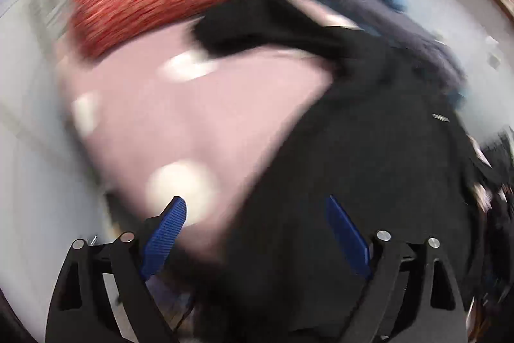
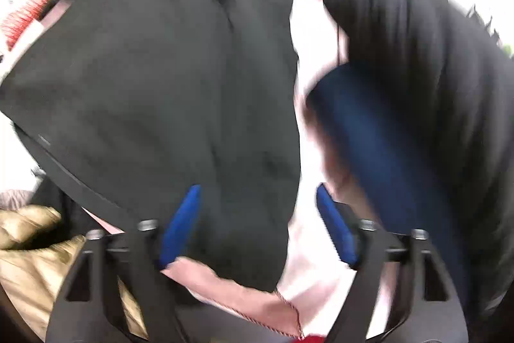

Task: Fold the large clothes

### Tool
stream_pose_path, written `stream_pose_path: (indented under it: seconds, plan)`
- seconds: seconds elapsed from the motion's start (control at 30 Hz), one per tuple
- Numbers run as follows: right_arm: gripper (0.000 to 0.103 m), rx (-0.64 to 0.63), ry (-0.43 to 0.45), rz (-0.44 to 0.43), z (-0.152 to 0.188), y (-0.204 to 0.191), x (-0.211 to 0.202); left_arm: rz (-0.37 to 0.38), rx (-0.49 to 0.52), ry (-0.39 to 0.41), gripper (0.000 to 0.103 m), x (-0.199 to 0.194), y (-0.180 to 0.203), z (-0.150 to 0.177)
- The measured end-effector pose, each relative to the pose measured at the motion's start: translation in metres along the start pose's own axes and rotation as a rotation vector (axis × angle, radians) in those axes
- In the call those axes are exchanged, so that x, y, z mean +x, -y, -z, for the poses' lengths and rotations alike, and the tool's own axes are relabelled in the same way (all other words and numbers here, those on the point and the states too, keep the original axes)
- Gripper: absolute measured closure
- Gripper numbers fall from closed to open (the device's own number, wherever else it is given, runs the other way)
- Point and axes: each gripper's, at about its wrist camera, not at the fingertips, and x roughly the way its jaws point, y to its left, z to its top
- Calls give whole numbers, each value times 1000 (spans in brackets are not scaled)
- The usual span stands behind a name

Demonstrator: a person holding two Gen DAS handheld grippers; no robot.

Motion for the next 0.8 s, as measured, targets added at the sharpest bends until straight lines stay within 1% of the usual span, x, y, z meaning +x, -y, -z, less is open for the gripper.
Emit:
stream_pose_path:
  seconds: [0.07, 0.1, 0.17, 0.23, 0.27, 0.3, 0.37, 0.4, 0.43, 0.5, 0.53, 0.57, 0.6, 0.63, 0.67, 0.7, 0.73, 0.77, 0.8]
  plan:
    - [15, -21, 68, -50, -16, -10, -11, 97, 73, -1, 11, 10, 43, -2]
    - [15, -48, 91, -62, -27, -18, -11, 131, 101, -16, 11, 16, 60, -1]
    - [15, -92, 92, -58, -43, -28, 1, 185, 155, -52, 11, 27, 92, 1]
    - [15, -120, 105, -62, -48, -38, 17, 250, 218, -85, 11, 40, 126, 7]
    - [15, -120, 107, -83, -54, -40, 26, 270, 242, -102, 11, 45, 138, 11]
    - [15, -117, 106, -104, -60, -51, 30, 278, 268, -136, 11, 55, 153, 16]
    - [15, -100, 100, -116, -74, -66, 47, 281, 314, -193, 11, 70, 173, 26]
    - [15, -100, 96, -116, -76, -70, 54, 275, 350, -218, 11, 78, 184, 34]
    - [15, -108, 80, -107, -80, -76, 64, 261, 364, -232, 11, 83, 190, 41]
    - [15, -134, 33, -102, -68, -87, 78, 215, 428, -275, 11, 93, 201, 63]
    - [15, -157, 2, -103, -61, -92, 88, 194, 459, -265, 10, 94, 203, 69]
    - [11, -185, -35, -82, -49, -97, 98, 159, 533, -232, 7, 89, 208, 84]
    - [8, -203, -62, -69, -36, -99, 105, 139, 593, -215, 6, 83, 211, 97]
    - [5, -193, -57, -80, -26, -97, 105, 107, 662, -203, 6, 82, 213, 108]
    - [5, -161, -71, -109, -14, -92, 106, 47, 761, -188, 6, 81, 215, 127]
    - [5, -144, -96, -117, -5, -89, 107, 13, 820, -167, 6, 78, 216, 139]
    - [5, -137, -88, -118, 5, -86, 102, -7, 856, -130, 6, 73, 215, 149]
    - [5, -145, -91, -109, 14, -86, 99, -8, 844, -106, 6, 68, 211, 153]
    - [5, -147, -86, -103, 20, -86, 97, 0, 803, -123, 6, 68, 206, 154]
